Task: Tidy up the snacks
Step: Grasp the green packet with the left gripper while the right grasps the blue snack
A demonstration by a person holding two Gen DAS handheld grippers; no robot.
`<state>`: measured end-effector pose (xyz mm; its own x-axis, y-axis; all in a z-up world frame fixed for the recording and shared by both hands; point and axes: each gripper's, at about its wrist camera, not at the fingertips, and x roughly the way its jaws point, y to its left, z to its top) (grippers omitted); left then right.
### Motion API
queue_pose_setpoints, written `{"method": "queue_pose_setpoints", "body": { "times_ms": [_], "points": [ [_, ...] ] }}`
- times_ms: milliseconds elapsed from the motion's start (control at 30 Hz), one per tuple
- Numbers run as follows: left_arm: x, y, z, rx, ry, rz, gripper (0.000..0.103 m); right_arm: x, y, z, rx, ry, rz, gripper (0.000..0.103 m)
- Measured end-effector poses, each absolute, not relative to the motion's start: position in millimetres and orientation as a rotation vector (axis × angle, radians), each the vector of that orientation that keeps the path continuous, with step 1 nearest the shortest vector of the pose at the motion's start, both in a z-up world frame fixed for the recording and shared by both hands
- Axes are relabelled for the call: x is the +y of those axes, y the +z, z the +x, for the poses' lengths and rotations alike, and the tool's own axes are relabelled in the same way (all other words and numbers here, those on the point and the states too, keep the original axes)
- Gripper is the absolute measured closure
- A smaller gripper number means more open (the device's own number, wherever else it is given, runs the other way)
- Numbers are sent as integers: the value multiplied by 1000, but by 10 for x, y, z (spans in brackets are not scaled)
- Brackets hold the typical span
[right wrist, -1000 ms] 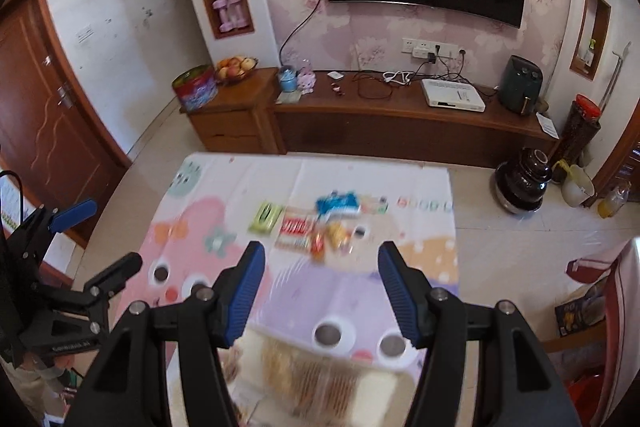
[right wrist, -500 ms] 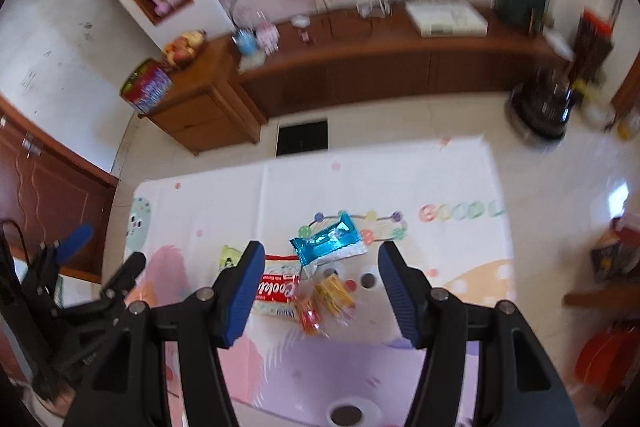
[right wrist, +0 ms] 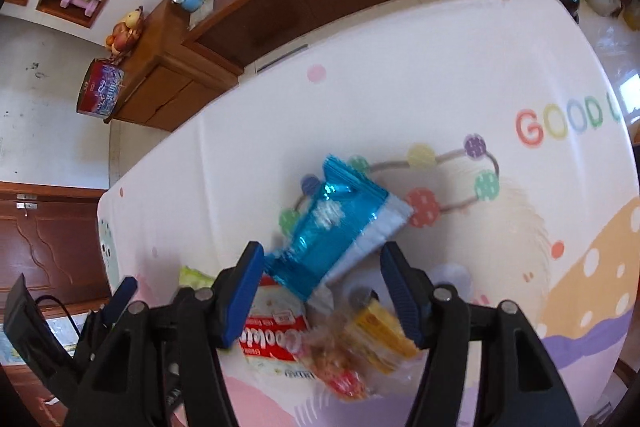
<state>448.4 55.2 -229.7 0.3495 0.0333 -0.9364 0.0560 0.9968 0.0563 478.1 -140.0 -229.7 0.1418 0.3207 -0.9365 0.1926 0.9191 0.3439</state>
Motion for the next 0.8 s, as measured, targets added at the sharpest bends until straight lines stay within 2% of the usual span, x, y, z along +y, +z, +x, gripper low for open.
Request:
{"method": "queue_pose_setpoints", "body": {
  "times_ms": [133, 300, 600, 733, 800],
  "points": [
    [558, -2308, 4483, 1202, -20, 70, 11, -1205, -2276, 4832, 1430, 42, 280, 44],
    [589, -2278, 4460, 1220, -54, 31, 23, -998, -2269, 4762, 1412, -16, 58, 66],
    [544, -2277, 4443, 1265, -105, 3, 24, -1120, -2243, 4681, 1405, 13, 49, 68],
    [451, -2312, 4421, 1277, -101, 73, 24, -1166, -2233, 4644, 1402, 21, 58, 69],
    [418, -2386, 4411, 1305, -96, 91, 33, -1166, -2239, 4643, 1401, 20, 57, 70]
  ]
}}
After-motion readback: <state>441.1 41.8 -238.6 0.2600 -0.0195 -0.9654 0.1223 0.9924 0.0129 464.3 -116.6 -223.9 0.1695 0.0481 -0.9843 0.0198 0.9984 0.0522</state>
